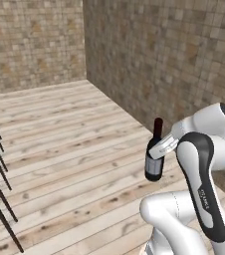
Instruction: There is a wine glass and glass cup on the dining counter. Place the wine bottle next to the wine glass and the juice bottle next to the glass cup.
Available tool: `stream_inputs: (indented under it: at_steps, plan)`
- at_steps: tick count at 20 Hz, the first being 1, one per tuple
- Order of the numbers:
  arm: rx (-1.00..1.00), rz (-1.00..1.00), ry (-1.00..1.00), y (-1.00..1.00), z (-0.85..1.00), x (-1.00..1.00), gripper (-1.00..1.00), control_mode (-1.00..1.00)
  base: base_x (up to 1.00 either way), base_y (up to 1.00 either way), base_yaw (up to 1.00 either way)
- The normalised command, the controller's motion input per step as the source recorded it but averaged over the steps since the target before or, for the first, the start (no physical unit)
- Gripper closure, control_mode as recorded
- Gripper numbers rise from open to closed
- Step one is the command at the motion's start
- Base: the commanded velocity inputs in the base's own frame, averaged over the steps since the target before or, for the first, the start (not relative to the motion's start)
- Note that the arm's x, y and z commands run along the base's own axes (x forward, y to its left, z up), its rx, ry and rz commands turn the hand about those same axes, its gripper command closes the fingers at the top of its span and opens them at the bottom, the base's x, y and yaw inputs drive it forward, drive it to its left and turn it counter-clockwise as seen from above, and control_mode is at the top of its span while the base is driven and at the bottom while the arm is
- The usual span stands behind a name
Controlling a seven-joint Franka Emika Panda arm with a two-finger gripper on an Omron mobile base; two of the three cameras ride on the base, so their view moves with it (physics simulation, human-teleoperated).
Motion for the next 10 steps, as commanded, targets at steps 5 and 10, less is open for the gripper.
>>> stream_inputs:
  at_steps: [5, 10]
  plan:
    - [0.00, 0.00, 0.00, 0.00, 0.00, 0.00, 1.00, 1.00, 0.82, -0.04, 0.04]
    - [0.00, 0.00, 0.00, 0.00, 0.00, 0.00, 1.00, 1.00, 0.81, -0.04, 0.04]
